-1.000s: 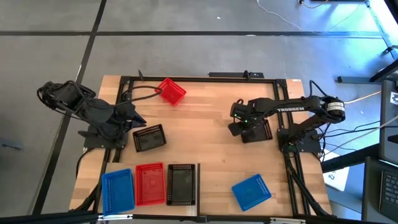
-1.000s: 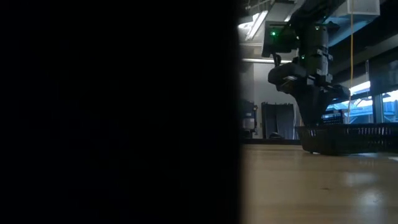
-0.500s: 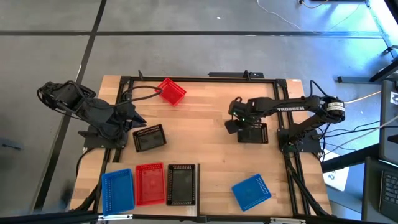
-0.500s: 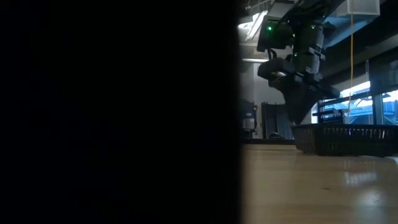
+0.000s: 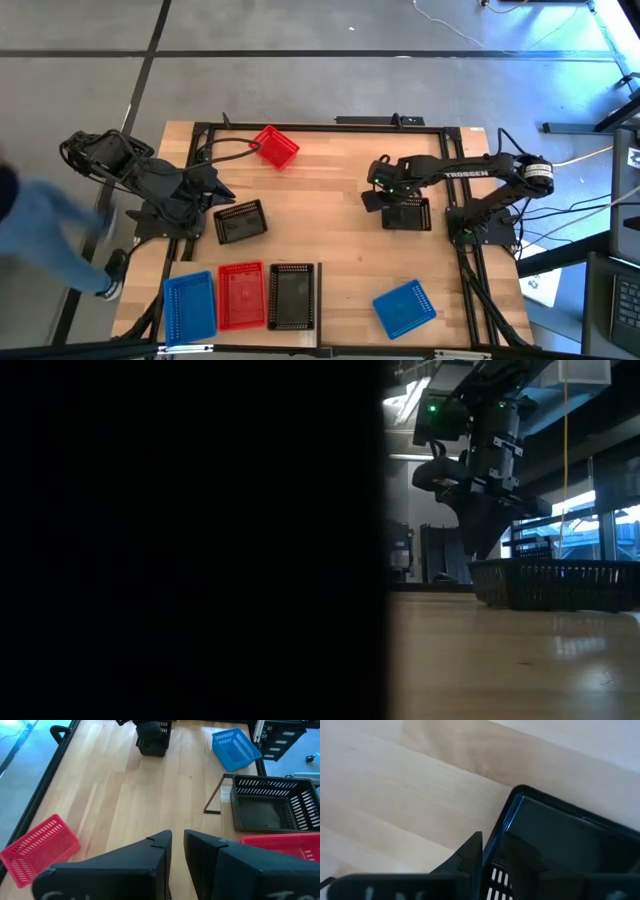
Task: Stack baskets on shelf by color
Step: Stack the right black bin on top of the other black bin on the shelf
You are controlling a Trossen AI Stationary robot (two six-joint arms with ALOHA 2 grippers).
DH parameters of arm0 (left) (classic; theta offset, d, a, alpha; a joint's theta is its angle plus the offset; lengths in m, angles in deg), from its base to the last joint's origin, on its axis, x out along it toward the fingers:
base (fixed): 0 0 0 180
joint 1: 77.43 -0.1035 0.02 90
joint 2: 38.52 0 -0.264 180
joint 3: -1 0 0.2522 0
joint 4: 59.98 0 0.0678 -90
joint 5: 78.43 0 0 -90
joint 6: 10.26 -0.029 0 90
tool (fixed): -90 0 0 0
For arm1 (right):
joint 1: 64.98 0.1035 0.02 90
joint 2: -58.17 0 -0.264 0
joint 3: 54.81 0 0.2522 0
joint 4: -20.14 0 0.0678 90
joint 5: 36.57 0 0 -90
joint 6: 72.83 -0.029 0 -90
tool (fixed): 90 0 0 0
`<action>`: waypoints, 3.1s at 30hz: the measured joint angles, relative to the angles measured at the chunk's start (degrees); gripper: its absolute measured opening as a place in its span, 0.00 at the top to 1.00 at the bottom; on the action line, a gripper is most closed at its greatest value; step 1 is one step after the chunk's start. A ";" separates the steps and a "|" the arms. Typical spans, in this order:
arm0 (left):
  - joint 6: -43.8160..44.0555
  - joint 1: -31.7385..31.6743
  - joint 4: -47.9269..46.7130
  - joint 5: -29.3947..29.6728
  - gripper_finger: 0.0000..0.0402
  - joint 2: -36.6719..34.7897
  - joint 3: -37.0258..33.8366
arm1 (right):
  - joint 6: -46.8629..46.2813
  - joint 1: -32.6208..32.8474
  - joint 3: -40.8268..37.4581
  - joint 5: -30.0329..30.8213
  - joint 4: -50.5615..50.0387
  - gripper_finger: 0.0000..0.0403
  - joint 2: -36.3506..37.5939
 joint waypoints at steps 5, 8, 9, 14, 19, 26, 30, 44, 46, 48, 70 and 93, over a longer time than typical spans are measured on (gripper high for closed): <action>-0.02 0.00 -0.02 0.00 0.90 0.00 -0.02 | 0.16 0.03 0.01 -1.20 0.12 0.80 -2.40; 0.00 0.00 -0.02 0.00 0.90 -0.01 -0.01 | 2.32 0.04 0.01 -1.33 0.45 0.80 -4.49; -0.02 0.00 0.00 0.00 0.90 0.00 -0.01 | 3.69 0.04 0.02 -1.58 0.90 0.80 -5.17; 0.00 0.00 -0.01 0.00 0.90 -0.02 -0.01 | 11.49 0.04 0.10 -1.58 1.30 0.86 -7.44; 0.02 0.00 -0.02 0.00 0.90 -0.01 -0.01 | 14.00 1.25 2.21 0.07 -2.49 0.97 -7.53; 0.02 0.00 -0.02 0.00 0.90 -0.02 -0.01 | 17.60 6.86 20.07 4.85 -22.61 0.99 -7.81; 0.02 0.02 -0.02 0.02 0.90 -0.04 -0.02 | 18.16 11.06 34.06 8.61 -31.87 0.99 -8.70; -0.04 0.04 -0.10 -3.01 0.90 0.00 -0.02 | 23.66 23.86 81.87 17.29 -44.56 1.00 -26.59; -0.04 0.04 -0.10 -3.02 0.90 -0.01 -0.02 | 25.18 24.44 81.88 17.18 -42.64 1.00 -27.76; -0.04 0.04 0.02 -2.99 0.90 -0.02 -0.01 | 25.66 24.55 80.77 16.19 -42.05 1.00 -28.20; -23.39 -3.98 16.68 26.55 0.90 9.39 0.05 | 56.57 25.20 80.53 52.75 -41.51 1.00 -34.29; -79.56 -21.43 29.25 11.76 0.90 17.00 -0.02 | 86.10 25.20 80.53 64.71 -38.41 1.00 -36.94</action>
